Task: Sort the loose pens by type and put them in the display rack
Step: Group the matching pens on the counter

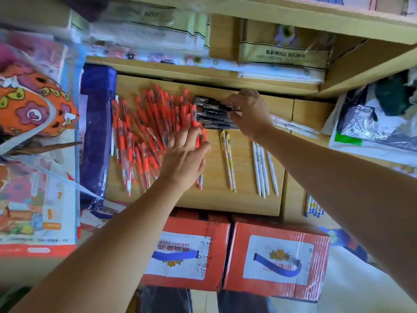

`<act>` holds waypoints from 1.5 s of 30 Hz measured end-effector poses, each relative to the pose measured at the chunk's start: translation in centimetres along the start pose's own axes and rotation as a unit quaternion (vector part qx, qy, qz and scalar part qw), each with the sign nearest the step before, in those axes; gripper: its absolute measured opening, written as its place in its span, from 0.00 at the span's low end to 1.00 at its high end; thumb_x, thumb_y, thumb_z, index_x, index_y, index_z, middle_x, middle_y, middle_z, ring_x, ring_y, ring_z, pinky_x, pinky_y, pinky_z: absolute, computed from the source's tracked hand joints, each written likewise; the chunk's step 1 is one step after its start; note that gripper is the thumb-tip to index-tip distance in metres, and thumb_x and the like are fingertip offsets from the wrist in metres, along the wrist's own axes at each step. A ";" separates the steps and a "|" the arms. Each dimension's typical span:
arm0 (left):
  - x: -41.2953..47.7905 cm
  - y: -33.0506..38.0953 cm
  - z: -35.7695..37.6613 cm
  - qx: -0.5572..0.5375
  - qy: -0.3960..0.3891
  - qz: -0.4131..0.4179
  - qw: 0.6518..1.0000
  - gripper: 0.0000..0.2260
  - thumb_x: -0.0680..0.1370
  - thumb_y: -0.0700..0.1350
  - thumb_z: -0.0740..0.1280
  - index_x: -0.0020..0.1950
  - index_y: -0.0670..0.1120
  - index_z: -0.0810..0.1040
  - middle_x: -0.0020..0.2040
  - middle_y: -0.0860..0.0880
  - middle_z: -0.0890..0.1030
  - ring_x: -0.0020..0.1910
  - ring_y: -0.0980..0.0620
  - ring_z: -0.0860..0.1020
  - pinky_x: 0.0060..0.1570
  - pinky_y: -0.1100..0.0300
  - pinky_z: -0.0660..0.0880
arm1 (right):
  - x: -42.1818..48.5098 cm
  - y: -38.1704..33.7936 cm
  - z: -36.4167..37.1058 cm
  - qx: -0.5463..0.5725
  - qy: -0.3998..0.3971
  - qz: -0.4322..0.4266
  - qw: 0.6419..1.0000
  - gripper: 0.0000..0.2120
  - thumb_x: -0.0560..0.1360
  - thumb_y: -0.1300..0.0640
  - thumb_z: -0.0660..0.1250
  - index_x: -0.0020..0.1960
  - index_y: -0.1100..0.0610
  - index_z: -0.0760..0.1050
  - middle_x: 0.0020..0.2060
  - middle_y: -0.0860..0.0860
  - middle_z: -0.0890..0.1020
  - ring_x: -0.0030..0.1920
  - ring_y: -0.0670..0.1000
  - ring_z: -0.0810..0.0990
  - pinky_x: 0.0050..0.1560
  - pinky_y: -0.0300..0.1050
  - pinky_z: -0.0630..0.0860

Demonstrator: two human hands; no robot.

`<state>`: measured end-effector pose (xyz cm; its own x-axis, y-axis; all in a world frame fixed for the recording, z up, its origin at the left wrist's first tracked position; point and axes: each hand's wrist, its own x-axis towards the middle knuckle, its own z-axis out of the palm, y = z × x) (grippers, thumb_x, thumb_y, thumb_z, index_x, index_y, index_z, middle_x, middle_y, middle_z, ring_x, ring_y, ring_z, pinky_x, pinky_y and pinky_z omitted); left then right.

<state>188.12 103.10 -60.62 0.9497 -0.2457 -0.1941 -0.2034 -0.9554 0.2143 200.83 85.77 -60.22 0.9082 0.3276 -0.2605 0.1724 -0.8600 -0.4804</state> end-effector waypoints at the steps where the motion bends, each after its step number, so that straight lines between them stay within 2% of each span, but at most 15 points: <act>1: -0.1 -0.3 0.1 -0.002 0.000 -0.001 1.000 0.12 0.70 0.47 0.70 0.53 0.51 0.77 0.65 0.45 0.71 0.67 0.43 0.67 0.64 0.48 0.63 | 0.1 -0.1 0.2 -0.003 0.003 -0.001 1.000 0.16 0.73 0.64 0.67 0.59 0.53 0.80 0.51 0.55 0.79 0.58 0.56 0.73 0.59 0.49 0.70; 8: -0.7 -1.6 0.1 -0.004 0.000 -0.008 1.000 0.12 0.70 0.48 0.70 0.53 0.52 0.76 0.65 0.46 0.71 0.66 0.44 0.67 0.64 0.48 0.63 | 0.4 -0.3 1.0 0.009 0.005 -0.008 1.000 0.13 0.71 0.63 0.68 0.55 0.56 0.78 0.51 0.53 0.76 0.54 0.54 0.74 0.54 0.45 0.71; 12: -0.9 -1.9 0.3 -0.029 0.010 0.000 1.000 0.13 0.70 0.49 0.70 0.53 0.51 0.77 0.65 0.45 0.71 0.67 0.44 0.66 0.66 0.48 0.61 | 0.3 0.0 1.0 0.004 0.008 -0.020 1.000 0.11 0.72 0.62 0.68 0.54 0.56 0.77 0.51 0.52 0.77 0.53 0.53 0.75 0.57 0.48 0.73; 17: -1.6 -2.4 -0.3 -0.065 0.067 -0.006 0.996 0.09 0.73 0.46 0.67 0.52 0.48 0.78 0.59 0.45 0.73 0.60 0.46 0.68 0.62 0.50 0.66 | 0.3 -0.7 0.7 0.037 0.025 -0.033 0.998 0.09 0.73 0.61 0.68 0.53 0.57 0.78 0.48 0.49 0.76 0.47 0.48 0.76 0.51 0.41 0.74; 19: -2.3 -2.7 -1.0 -0.082 0.095 -0.040 0.991 0.06 0.73 0.43 0.66 0.49 0.47 0.77 0.55 0.46 0.74 0.56 0.46 0.71 0.57 0.52 0.69 | -0.1 -2.1 0.6 0.062 0.021 -0.044 0.997 0.07 0.74 0.62 0.66 0.51 0.57 0.78 0.45 0.48 0.75 0.40 0.42 0.74 0.43 0.34 0.73; 20: -2.8 -2.9 -1.4 -0.083 0.101 -0.067 0.989 0.05 0.73 0.42 0.65 0.48 0.46 0.77 0.52 0.46 0.75 0.54 0.46 0.72 0.55 0.53 0.70 | -0.4 -3.1 0.7 0.070 0.016 -0.050 0.996 0.06 0.74 0.62 0.66 0.50 0.57 0.78 0.42 0.47 0.76 0.38 0.42 0.73 0.40 0.33 0.71; 22: -3.9 -3.7 -1.9 -0.087 0.106 -0.136 0.981 0.03 0.73 0.41 0.63 0.46 0.45 0.74 0.49 0.47 0.75 0.51 0.47 0.72 0.51 0.55 0.71 | -1.2 -5.1 1.1 0.084 0.001 -0.045 0.995 0.04 0.74 0.60 0.66 0.47 0.55 0.79 0.37 0.47 0.78 0.35 0.45 0.75 0.36 0.39 0.74; 26: -6.0 -5.3 -2.5 -0.132 0.105 -0.248 0.954 0.03 0.73 0.41 0.65 0.45 0.44 0.73 0.45 0.46 0.77 0.45 0.46 0.75 0.40 0.55 0.72 | -4.0 -7.7 2.6 0.069 -0.031 0.028 0.997 0.04 0.75 0.53 0.66 0.42 0.52 0.75 0.35 0.46 0.77 0.36 0.49 0.77 0.36 0.42 0.74; 28: -7.0 -5.7 -2.3 -0.152 0.082 -0.293 0.940 0.07 0.73 0.42 0.68 0.48 0.43 0.73 0.45 0.45 0.77 0.43 0.44 0.77 0.37 0.53 0.74 | -5.6 -8.1 3.6 0.067 -0.071 0.071 0.993 0.07 0.76 0.50 0.67 0.45 0.53 0.74 0.36 0.46 0.77 0.37 0.50 0.78 0.37 0.44 0.77; 31: -8.0 -6.0 -1.6 -0.164 0.037 -0.359 0.918 0.14 0.73 0.49 0.70 0.51 0.43 0.72 0.48 0.45 0.78 0.45 0.44 0.78 0.39 0.51 0.76 | -7.0 -8.8 5.1 0.017 -0.134 0.111 0.985 0.18 0.74 0.43 0.67 0.56 0.55 0.71 0.39 0.52 0.80 0.39 0.53 0.80 0.38 0.49 0.79; 33: -8.5 -6.2 -1.1 -0.161 0.004 -0.387 0.908 0.19 0.72 0.52 0.71 0.56 0.43 0.71 0.51 0.44 0.78 0.48 0.43 0.79 0.43 0.50 0.77 | -7.3 -9.3 5.9 -0.015 -0.168 0.105 0.980 0.21 0.75 0.46 0.68 0.61 0.55 0.68 0.43 0.52 0.81 0.41 0.53 0.80 0.36 0.46 0.78; 36: -9.2 -6.6 -0.5 -0.155 -0.031 -0.396 0.905 0.25 0.71 0.53 0.73 0.60 0.41 0.70 0.54 0.43 0.78 0.51 0.41 0.79 0.46 0.48 0.78 | -7.3 -9.6 6.5 -0.023 -0.175 0.099 0.979 0.18 0.74 0.53 0.70 0.60 0.55 0.68 0.46 0.50 0.80 0.42 0.51 0.79 0.32 0.41 0.73; 41: -10.2 -7.0 -0.8 -0.144 -0.040 -0.377 0.914 0.14 0.74 0.56 0.69 0.47 0.46 0.76 0.42 0.49 0.82 0.42 0.47 0.81 0.35 0.56 0.77 | -7.6 -9.3 7.1 -0.028 -0.141 0.109 0.984 0.19 0.73 0.53 0.69 0.60 0.56 0.68 0.51 0.52 0.77 0.45 0.52 0.78 0.39 0.46 0.77; 43: -10.4 -7.2 -1.1 -0.182 -0.032 -0.367 0.912 0.11 0.75 0.54 0.69 0.45 0.47 0.78 0.41 0.50 0.83 0.41 0.49 0.82 0.35 0.58 0.76 | -7.8 -9.5 7.4 -0.021 -0.115 0.119 0.986 0.20 0.75 0.50 0.65 0.62 0.57 0.67 0.52 0.52 0.76 0.45 0.53 0.78 0.37 0.44 0.75; 45: -10.5 -7.1 -1.4 -0.219 -0.006 -0.351 0.911 0.10 0.76 0.54 0.68 0.46 0.47 0.78 0.43 0.52 0.83 0.42 0.50 0.82 0.36 0.60 0.75 | -8.0 -9.8 7.8 -0.016 -0.077 0.125 0.989 0.19 0.76 0.50 0.63 0.63 0.58 0.67 0.53 0.53 0.75 0.45 0.52 0.77 0.34 0.41 0.69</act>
<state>179.91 112.73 -58.81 0.8063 0.3959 -0.4395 0.5691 -0.7218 0.3939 188.93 94.65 -59.91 0.8556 0.1564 -0.4934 -0.0362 -0.9328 -0.3586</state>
